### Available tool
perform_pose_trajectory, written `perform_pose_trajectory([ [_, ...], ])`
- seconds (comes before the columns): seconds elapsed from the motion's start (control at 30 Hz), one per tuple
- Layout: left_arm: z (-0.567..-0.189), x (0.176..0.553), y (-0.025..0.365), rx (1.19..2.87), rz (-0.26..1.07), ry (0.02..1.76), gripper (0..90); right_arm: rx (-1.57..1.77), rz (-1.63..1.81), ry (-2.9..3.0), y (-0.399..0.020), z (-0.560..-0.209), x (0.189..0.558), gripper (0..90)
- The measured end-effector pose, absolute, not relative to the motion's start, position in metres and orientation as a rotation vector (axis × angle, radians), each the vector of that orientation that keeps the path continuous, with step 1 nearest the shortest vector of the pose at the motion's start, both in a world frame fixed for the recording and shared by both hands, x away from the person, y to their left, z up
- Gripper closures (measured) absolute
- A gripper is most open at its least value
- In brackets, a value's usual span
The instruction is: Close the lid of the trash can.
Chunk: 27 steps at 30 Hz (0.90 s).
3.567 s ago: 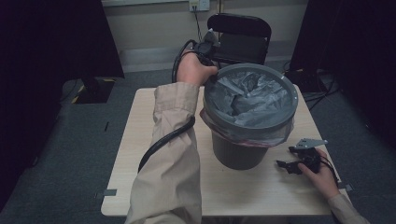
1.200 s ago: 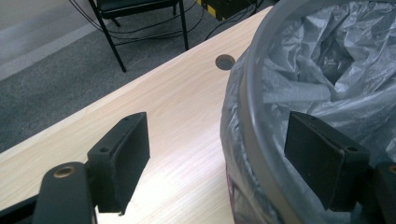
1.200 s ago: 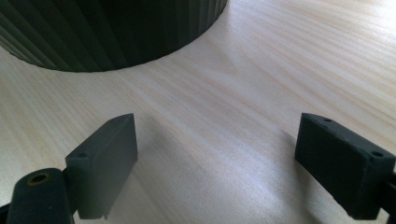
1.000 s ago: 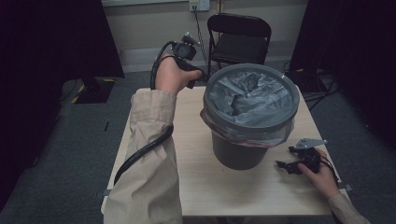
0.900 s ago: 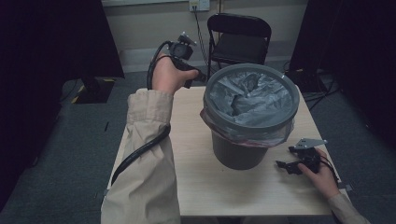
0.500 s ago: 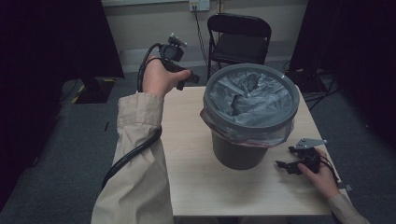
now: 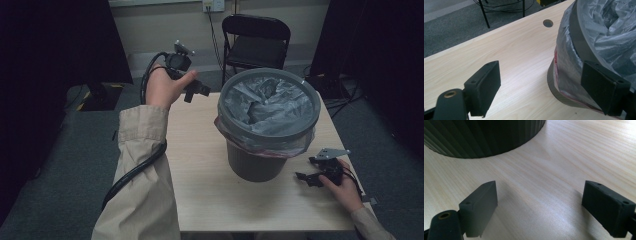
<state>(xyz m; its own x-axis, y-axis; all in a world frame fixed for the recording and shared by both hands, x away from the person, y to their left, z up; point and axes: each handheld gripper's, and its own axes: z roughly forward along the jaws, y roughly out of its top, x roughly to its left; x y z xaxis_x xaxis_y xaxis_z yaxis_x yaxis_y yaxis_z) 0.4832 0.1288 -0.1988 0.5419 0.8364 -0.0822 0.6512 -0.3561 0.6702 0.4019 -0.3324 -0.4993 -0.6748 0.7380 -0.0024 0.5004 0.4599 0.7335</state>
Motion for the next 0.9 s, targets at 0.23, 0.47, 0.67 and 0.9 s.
perform_pose_trajectory([
  [0.23,-0.200,0.479,0.136,2.120,0.354,1.207,16.1,1.056,1.044,2.392,-0.332,-0.499,0.402,12.0],
  [0.47,-0.205,0.475,0.144,2.121,0.350,1.218,16.2,1.056,1.044,2.392,-0.332,-0.499,0.402,12.0],
  [0.67,-0.214,0.473,0.149,2.114,0.337,1.230,16.2,1.056,1.044,2.392,-0.332,-0.499,0.402,12.0],
  [0.9,-0.227,0.470,0.156,2.103,0.316,1.245,16.2,1.056,1.044,2.392,-0.332,-0.499,0.402,12.0],
])
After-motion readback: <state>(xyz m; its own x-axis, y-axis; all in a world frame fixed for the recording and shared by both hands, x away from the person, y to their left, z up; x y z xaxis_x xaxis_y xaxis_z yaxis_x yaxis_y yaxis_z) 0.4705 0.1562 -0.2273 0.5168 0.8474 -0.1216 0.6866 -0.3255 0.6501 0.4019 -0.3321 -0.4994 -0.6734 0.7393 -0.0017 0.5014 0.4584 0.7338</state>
